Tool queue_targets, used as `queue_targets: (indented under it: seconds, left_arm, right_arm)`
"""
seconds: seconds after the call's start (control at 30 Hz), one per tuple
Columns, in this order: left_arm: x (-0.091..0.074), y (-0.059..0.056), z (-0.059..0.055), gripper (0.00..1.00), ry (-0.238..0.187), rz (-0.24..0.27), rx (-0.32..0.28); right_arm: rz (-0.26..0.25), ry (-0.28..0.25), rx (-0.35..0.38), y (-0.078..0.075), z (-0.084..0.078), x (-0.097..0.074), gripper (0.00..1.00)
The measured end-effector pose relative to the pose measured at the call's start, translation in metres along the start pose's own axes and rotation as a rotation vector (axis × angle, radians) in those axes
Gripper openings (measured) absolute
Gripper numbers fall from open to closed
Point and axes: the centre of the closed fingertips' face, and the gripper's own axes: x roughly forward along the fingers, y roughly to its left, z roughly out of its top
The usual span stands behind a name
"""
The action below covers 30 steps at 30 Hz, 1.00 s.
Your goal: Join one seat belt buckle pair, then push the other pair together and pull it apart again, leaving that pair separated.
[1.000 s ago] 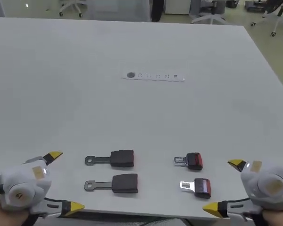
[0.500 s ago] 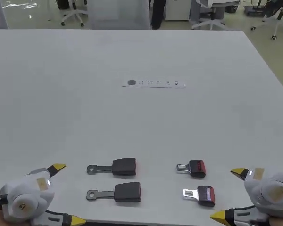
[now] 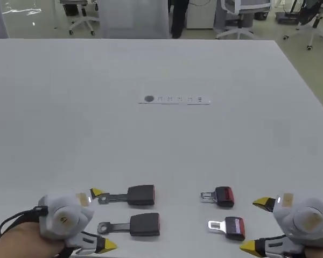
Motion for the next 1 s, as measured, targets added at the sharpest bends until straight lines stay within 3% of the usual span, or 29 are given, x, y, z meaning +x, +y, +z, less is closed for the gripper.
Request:
queue_targets:
  seconds: [0.1, 0.2, 0.33, 0.53, 0.63, 0.73, 1.0]
  left_arm:
    - [0.006, -0.003, 0.006, 0.68, 0.0, -0.042, 0.03]
    - [0.014, -0.005, 0.013, 0.67, 0.007, -0.067, 0.05]
    - [0.027, -0.01, 0.014, 0.64, 0.063, -0.109, 0.081]
    - [0.043, -0.016, 0.019, 0.59, 0.076, -0.158, 0.104]
    - [0.049, -0.023, 0.016, 0.55, 0.091, -0.203, 0.162]
    - [0.055, -0.026, 0.016, 0.52, 0.091, -0.212, 0.2]
    - [0.067, -0.027, 0.018, 0.44, 0.111, -0.235, 0.203]
  right_arm:
    - [0.018, 0.015, -0.038, 0.001, 0.003, 0.007, 0.59]
    - [0.034, 0.034, -0.061, 0.002, 0.003, 0.015, 0.57]
    - [0.062, 0.071, -0.071, 0.001, -0.006, 0.026, 0.53]
    - [0.106, 0.114, -0.102, 0.001, -0.016, 0.038, 0.47]
    - [0.108, 0.126, -0.114, -0.003, -0.019, 0.044, 0.47]
    - [0.131, 0.156, -0.124, -0.002, -0.027, 0.051, 0.46]
    - [0.162, 0.202, -0.15, -0.005, -0.035, 0.061, 0.42]
